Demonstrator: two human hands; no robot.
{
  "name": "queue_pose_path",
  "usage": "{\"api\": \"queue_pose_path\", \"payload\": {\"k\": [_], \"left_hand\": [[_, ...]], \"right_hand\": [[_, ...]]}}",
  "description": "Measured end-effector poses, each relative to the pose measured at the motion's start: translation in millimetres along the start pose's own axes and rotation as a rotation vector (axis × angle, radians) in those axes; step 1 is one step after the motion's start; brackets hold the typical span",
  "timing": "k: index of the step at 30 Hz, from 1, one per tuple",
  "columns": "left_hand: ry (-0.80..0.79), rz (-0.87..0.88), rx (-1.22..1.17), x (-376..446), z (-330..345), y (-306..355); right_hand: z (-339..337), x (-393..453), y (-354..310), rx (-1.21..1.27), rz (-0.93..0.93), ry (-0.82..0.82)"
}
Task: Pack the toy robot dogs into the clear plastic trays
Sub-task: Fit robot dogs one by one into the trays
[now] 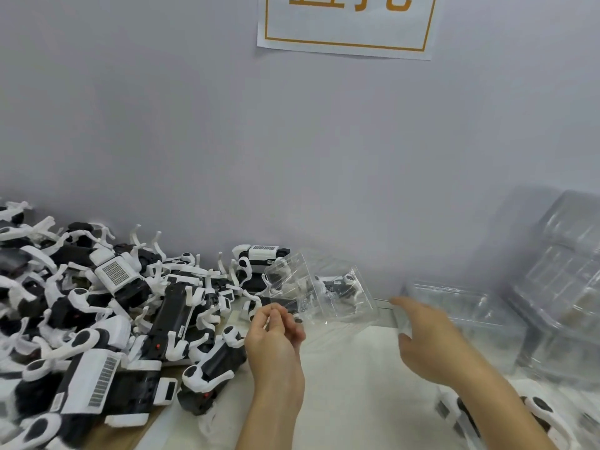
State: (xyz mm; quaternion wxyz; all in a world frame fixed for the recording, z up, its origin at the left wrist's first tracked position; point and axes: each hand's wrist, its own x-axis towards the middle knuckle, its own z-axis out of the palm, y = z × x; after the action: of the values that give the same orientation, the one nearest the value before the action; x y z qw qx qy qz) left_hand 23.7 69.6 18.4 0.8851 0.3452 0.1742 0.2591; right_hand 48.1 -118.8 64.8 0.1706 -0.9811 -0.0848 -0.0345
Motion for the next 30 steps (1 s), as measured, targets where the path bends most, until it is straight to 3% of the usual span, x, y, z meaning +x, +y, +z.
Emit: {"api": "queue_pose_path", "payload": {"k": [3, 7, 10, 14, 21, 26, 30], "left_hand": [[-0.009, 0.02, 0.049, 0, 0, 0], [-0.085, 0.103, 0.173, -2, -1, -2], [-0.204, 0.139, 0.264, -5, -1, -3], [-0.345, 0.055, 0.307, -9, -1, 0], [-0.126, 0.081, 0.275, -6, -1, 9], [-0.165, 0.205, 0.553, -8, -2, 24], [-0.295, 0.098, 0.692, -14, 1, 28]], "right_hand": [[11, -12, -17, 0.286, -0.13, 0.176], [29, -30, -48, 0.586, -0.188, 0.142], [38, -32, -48, 0.587, -0.216, 0.169], [35, -28, -33, 0.626, -0.185, 0.211], [22, -30, -11, 0.48, -0.202, 0.106], [20, -35, -22, 0.302, -0.217, 0.131], [28, -40, -40, 0.32, -0.251, 0.06]]}}
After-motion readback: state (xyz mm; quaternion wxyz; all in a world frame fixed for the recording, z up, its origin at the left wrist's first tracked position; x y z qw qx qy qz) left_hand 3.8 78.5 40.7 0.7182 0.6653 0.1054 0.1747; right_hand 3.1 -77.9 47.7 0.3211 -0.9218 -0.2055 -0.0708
